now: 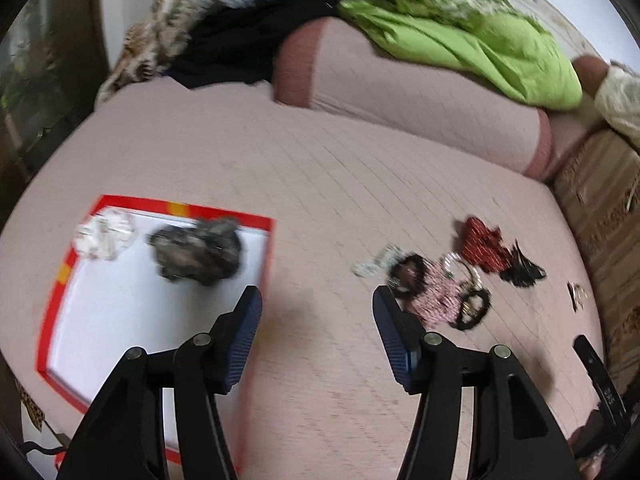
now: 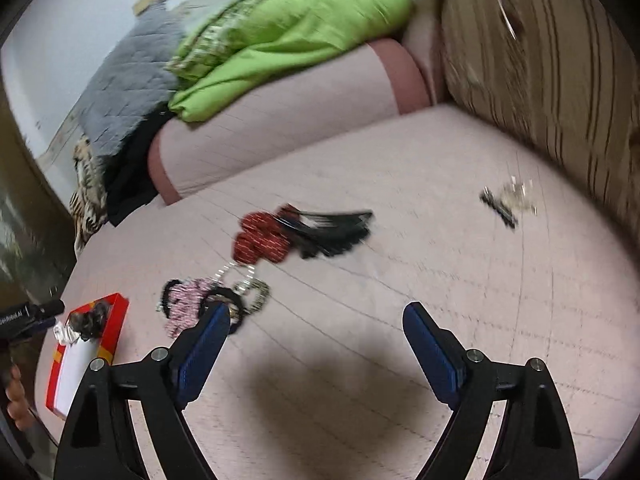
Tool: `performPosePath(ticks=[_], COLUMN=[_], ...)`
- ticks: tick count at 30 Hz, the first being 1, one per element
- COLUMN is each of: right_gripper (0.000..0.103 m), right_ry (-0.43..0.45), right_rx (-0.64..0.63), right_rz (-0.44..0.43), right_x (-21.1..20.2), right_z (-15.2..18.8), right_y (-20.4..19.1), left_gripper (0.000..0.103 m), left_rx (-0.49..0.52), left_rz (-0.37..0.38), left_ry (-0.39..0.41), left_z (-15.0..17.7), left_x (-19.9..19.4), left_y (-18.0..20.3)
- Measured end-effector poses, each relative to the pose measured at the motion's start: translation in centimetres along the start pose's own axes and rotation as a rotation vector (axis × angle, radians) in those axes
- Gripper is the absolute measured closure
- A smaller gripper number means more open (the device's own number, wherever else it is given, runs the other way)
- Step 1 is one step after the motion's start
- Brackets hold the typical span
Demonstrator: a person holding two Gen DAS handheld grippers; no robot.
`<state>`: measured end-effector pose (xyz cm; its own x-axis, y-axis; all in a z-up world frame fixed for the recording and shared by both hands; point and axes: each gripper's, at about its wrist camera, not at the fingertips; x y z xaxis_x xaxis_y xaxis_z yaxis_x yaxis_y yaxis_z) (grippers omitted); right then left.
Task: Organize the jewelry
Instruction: 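Reach the left gripper to the red plaid scrunchie and grasp it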
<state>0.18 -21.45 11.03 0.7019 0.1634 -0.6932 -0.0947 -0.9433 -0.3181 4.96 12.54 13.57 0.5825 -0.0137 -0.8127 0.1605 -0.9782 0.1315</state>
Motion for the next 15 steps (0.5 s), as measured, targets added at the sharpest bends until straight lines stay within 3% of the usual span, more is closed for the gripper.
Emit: performPosePath(ticks=[7, 13, 15], right_gripper=[0.013, 0.039, 0.04], right_ry=[-0.032, -0.109, -0.116], right_rx=[-0.028, -0.061, -0.073], right_rz=[-0.046, -0.112, -0.112], right_x=[1.9, 4.5, 4.9], right_z=[0.9, 2.0, 2.1], right_y=[0.7, 0.6, 0.4], left_gripper=[0.046, 0.046, 0.046], left_rx=[0.014, 0.032, 0.032], left_rz=[0.047, 0.071, 0.092], left_ry=[-0.07, -0.104, -0.123], left_z=[0.8, 1.6, 2.0], left_x=[4.0, 7.1, 8.0], left_y=[3.0, 5.3, 6.0])
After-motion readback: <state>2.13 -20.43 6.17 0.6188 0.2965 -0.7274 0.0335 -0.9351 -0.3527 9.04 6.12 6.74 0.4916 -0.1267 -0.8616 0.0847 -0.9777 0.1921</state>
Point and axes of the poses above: each gripper's, at about its wrist camera, not at the fingertips, and x roughly the way its jaws point, y to its right, z to its underside, and after that the axes turned 1 degree about z, right-handed
